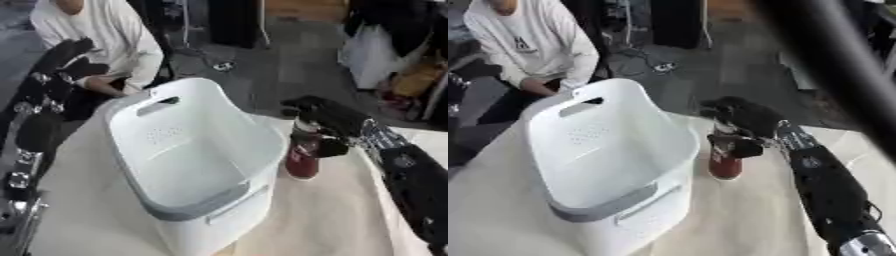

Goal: Pick up objects on the table and place them in the box.

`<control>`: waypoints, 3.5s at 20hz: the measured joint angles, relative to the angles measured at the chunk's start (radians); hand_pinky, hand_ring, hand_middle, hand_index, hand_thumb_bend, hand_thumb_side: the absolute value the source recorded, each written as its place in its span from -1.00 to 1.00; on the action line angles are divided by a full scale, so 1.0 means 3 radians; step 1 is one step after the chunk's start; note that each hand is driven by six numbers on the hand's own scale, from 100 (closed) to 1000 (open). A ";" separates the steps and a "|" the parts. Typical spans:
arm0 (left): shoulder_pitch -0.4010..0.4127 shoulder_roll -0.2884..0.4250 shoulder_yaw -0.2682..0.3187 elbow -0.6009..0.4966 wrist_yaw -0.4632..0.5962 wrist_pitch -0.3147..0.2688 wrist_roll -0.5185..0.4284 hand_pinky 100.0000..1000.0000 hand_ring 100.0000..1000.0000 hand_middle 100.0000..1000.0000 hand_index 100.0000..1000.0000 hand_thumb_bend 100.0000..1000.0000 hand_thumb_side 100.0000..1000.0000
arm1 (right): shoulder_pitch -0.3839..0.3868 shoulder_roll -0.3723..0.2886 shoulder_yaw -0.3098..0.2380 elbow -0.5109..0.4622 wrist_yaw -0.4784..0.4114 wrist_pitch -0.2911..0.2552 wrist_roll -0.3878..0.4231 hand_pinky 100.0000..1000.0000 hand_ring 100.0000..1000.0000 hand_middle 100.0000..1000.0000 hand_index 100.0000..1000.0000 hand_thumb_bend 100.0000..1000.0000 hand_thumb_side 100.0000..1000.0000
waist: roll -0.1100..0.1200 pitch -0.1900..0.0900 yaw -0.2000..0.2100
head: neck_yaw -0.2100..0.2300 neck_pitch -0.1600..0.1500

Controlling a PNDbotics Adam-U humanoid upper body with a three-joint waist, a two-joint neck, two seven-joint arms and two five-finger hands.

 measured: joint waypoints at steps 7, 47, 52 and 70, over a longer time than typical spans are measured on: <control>0.0000 0.0000 0.0000 0.0000 0.0000 0.0000 0.0000 1.00 0.51 0.83 1.00 -0.24 1.00 | 0.0010 0.0000 -0.0001 0.0000 -0.0013 -0.0007 0.0058 0.81 0.85 1.00 1.00 -0.97 1.00 | 0.0001 0.0000 -0.0001 | 0.0023 0.0000; -0.0028 -0.0002 0.0000 0.0000 0.0025 -0.0010 -0.0011 1.00 0.51 0.83 1.00 -0.25 1.00 | 0.0062 0.0027 -0.0017 -0.0085 -0.0270 0.0077 0.0041 -1.00 -0.61 -0.19 -0.20 -0.60 -0.15 | 0.0004 0.0005 0.0005 | 0.0064 -0.0001; -0.0028 -0.0002 0.0000 0.0000 0.0026 -0.0010 -0.0011 1.00 0.51 0.83 1.00 -0.25 1.00 | 0.0108 0.0028 0.0017 -0.0169 -0.0084 0.0141 -0.0279 -1.00 -1.00 -0.76 -0.70 -0.36 -0.70 | 0.0004 0.0019 0.0006 | 0.0074 -0.0001; -0.0029 -0.0002 0.0000 0.0000 0.0026 -0.0011 -0.0014 1.00 0.51 0.83 1.00 -0.24 1.00 | 0.0107 0.0020 -0.0023 -0.0015 0.0050 0.0171 -0.0630 -1.00 -1.00 -1.00 -0.95 -0.47 -1.00 | 0.0004 0.0022 0.0006 | 0.0087 -0.0025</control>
